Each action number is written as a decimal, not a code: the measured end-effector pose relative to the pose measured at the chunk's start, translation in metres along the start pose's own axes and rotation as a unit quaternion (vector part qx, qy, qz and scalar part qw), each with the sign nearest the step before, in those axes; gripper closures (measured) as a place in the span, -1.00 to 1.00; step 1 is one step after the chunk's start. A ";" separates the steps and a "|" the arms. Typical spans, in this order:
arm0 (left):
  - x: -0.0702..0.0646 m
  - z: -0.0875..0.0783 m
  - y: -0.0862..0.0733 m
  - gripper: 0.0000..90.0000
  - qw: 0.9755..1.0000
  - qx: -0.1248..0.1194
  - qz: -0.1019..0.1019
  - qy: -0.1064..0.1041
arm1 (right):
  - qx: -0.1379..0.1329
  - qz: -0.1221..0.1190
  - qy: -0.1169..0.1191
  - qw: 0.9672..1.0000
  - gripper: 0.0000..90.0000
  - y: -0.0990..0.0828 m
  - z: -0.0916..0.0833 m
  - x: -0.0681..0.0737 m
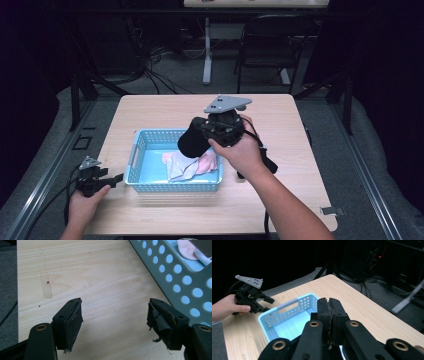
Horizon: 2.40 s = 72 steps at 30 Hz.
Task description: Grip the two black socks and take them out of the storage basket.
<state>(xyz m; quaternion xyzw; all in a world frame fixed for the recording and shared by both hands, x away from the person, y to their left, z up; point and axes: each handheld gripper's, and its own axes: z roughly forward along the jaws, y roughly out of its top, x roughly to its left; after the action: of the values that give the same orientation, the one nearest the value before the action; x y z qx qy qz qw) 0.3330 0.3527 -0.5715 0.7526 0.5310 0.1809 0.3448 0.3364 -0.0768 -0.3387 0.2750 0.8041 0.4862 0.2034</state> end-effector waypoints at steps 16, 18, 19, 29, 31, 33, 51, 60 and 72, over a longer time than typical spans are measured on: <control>0.000 0.000 0.000 -0.37 1.000 0.002 -0.002 0.001 | -0.009 0.047 -0.064 0.997 0.96 -0.037 -0.048 -0.036; 0.000 0.000 0.000 -0.37 1.000 0.003 -0.001 0.001 | -0.005 0.054 -0.068 0.996 0.96 -0.043 -0.053 -0.040; 0.000 0.001 0.000 -0.37 1.000 0.003 -0.001 0.001 | -0.008 0.057 -0.072 0.996 0.96 -0.046 -0.055 -0.041; 0.000 0.001 0.000 -0.37 1.000 0.004 -0.004 0.004 | -0.001 0.075 -0.095 0.993 0.96 -0.077 -0.065 -0.047; 0.001 0.002 0.000 -0.37 1.000 0.004 -0.007 0.004 | -0.001 0.080 -0.098 0.992 0.96 -0.084 -0.066 -0.048; 0.001 0.002 0.000 -0.37 1.000 0.007 -0.007 0.005 | 0.001 0.085 -0.098 0.992 0.96 -0.090 -0.065 -0.050; 0.000 0.007 0.005 -0.37 1.000 0.007 -0.004 0.004 | 0.037 0.146 -0.117 0.982 0.96 -0.157 -0.046 -0.063; -0.001 0.006 0.004 -0.37 1.000 0.004 0.001 0.002 | 0.071 0.199 -0.167 0.963 0.95 -0.200 -0.033 -0.100; 0.000 0.001 0.001 -0.37 1.000 0.002 -0.001 0.004 | 0.073 0.216 -0.189 0.955 0.59 -0.219 -0.029 -0.112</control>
<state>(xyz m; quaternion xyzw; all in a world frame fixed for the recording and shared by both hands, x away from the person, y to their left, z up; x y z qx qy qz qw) 0.3346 0.3523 -0.5720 0.7519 0.5336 0.1826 0.3414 0.3511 -0.2503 -0.5148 0.5429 0.7058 0.3977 0.2212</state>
